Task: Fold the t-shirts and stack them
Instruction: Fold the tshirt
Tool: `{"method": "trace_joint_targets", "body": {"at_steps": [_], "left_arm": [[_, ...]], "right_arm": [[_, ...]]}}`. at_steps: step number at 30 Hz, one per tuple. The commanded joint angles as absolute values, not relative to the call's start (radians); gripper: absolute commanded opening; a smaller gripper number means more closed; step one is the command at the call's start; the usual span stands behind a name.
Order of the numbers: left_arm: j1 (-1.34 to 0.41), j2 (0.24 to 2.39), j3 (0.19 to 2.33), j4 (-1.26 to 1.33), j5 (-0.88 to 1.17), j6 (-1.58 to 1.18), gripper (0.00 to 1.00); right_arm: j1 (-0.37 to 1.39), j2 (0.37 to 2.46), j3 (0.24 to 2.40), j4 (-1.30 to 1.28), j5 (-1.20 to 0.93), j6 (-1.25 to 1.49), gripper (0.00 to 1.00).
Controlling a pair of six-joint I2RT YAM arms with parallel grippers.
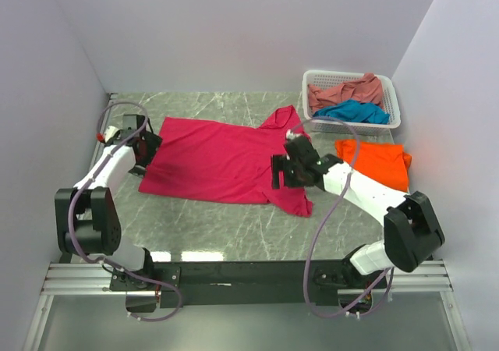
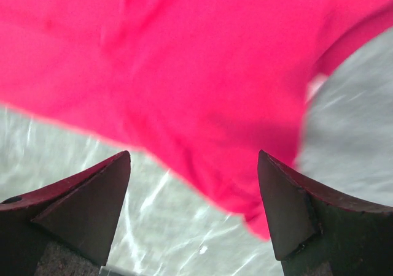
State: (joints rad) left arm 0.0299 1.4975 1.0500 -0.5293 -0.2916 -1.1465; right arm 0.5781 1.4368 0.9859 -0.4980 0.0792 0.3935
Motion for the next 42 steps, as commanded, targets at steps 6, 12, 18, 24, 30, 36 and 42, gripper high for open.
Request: {"method": "trace_joint_targets", "body": {"at_steps": [6, 12, 18, 24, 30, 36, 42], "left_arm": [[0.006, 1.629, 0.967, -0.434, -0.156, -1.025, 0.99], [0.006, 1.715, 0.946, -0.454, -0.199, -1.015, 0.99], [0.005, 1.663, 0.878, -0.492, -0.244, -1.034, 0.99], [0.005, 1.522, 0.77, -0.598, -0.359, -1.104, 0.99], [0.005, 1.297, 0.637, -0.705, -0.383, -1.175, 0.99], [0.005, 1.138, 0.693, -0.736, -0.393, -1.158, 0.99], [0.009, 1.247, 0.929, -0.704, -0.403, -1.149, 0.99]], "right_arm": [[0.58, 1.404, 0.786, -0.403, -0.15, 0.567, 0.91], [0.558, 1.44, 0.744, -0.482, -0.019, 0.583, 0.91], [0.526, 1.414, 0.666, -0.515, 0.003, 0.601, 0.91], [0.528, 1.294, 0.522, -0.532, -0.103, 0.646, 0.91], [0.543, 1.073, 0.437, -0.6, -0.202, 0.701, 0.9], [0.546, 0.947, 0.605, -0.644, -0.146, 0.641, 0.9], [0.541, 1.053, 0.88, -0.555, 0.039, 0.578, 0.98]]}}
